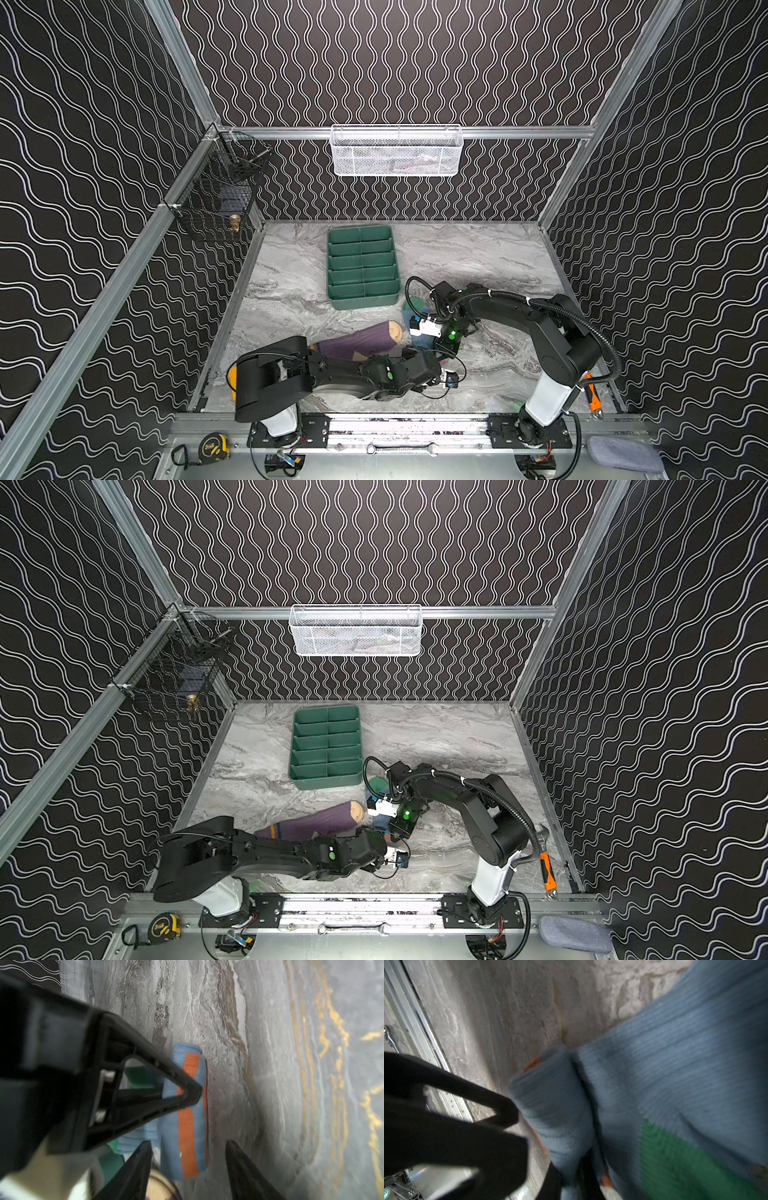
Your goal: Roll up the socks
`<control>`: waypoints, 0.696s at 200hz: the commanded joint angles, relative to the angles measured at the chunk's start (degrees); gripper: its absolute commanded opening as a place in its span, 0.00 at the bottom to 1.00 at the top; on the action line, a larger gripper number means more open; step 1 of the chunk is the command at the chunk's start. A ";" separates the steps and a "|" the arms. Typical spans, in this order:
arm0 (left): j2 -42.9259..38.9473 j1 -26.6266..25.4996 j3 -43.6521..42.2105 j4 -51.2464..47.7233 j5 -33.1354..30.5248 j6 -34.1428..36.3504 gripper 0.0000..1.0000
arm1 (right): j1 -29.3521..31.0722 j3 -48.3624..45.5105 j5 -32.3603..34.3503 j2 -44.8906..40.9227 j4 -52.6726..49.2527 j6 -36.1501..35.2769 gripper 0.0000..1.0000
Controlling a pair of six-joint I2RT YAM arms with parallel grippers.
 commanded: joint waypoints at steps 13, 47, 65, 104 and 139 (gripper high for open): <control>3.81 2.22 1.82 1.33 3.70 -2.34 0.55 | 0.44 -1.50 4.81 1.83 2.35 -0.75 0.00; 6.11 3.82 4.04 -1.91 7.74 -3.94 0.44 | 0.46 -1.62 4.19 1.54 2.53 -0.76 0.00; 6.48 3.82 4.58 -3.39 9.36 -4.50 0.34 | 0.44 -1.74 4.19 1.52 2.81 -0.74 0.00; 6.65 3.82 4.03 -5.29 10.91 -6.69 0.01 | 0.36 -1.73 5.41 0.71 4.28 0.09 0.00; 6.03 3.82 2.96 -4.93 11.14 -7.48 0.00 | -0.25 -5.68 5.68 -4.24 7.77 1.64 0.06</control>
